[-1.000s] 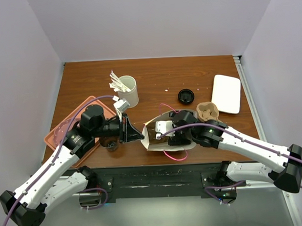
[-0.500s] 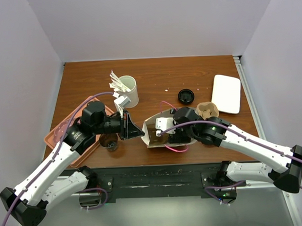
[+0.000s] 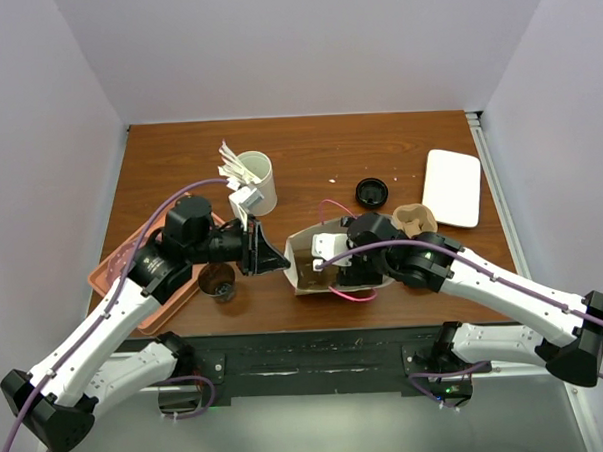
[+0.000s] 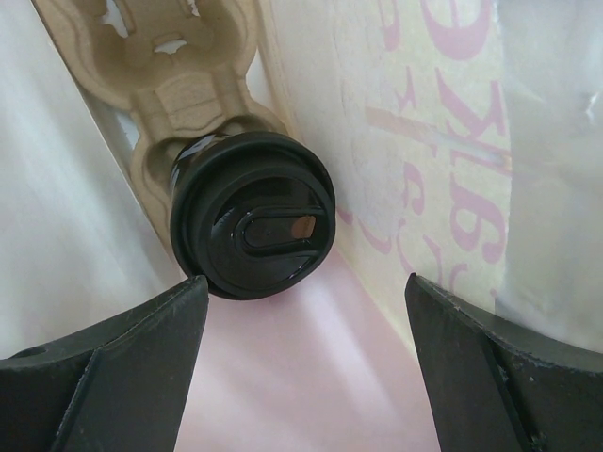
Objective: Pack the takeout coffee
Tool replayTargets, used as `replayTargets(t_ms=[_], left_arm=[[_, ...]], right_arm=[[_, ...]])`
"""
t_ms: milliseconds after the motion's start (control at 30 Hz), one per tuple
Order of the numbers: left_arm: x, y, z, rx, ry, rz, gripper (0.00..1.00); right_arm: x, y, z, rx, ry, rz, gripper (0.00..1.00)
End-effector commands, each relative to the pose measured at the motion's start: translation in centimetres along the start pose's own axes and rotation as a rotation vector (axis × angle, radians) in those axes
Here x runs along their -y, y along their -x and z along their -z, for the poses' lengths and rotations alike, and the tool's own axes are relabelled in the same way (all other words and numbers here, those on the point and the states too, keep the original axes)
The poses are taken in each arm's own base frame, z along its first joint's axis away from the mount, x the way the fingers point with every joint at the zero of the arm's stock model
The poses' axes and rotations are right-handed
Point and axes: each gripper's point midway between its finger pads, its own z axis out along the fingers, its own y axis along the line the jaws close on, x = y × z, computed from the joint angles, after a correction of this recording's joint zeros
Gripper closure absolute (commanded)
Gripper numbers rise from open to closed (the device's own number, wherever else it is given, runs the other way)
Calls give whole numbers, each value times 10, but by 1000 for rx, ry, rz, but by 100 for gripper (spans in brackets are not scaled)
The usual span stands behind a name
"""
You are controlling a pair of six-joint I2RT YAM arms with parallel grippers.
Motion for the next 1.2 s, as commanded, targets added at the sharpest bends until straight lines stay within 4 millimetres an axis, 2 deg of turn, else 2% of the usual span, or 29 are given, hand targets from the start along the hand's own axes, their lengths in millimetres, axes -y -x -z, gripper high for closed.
replayTargets(t_ms=[0,367,667,833,1167], left_arm=[[14,18,5,36,-22,-47,80],[15,26,4,43,-12,-52,66],[13,41,-1,62,6,-60,62],[11,45,-3,64,19,-58,61],[8,56,-2,76,56,-85,58]], right_arm=[[12,9,9,34,-28,-29,11],[26,25,7,78,-61,-79,14],[33,36,10,100,-49,-69,20],[39,42,12,112,-54,-64,27],[47,50,13,130,-54,-74,29]])
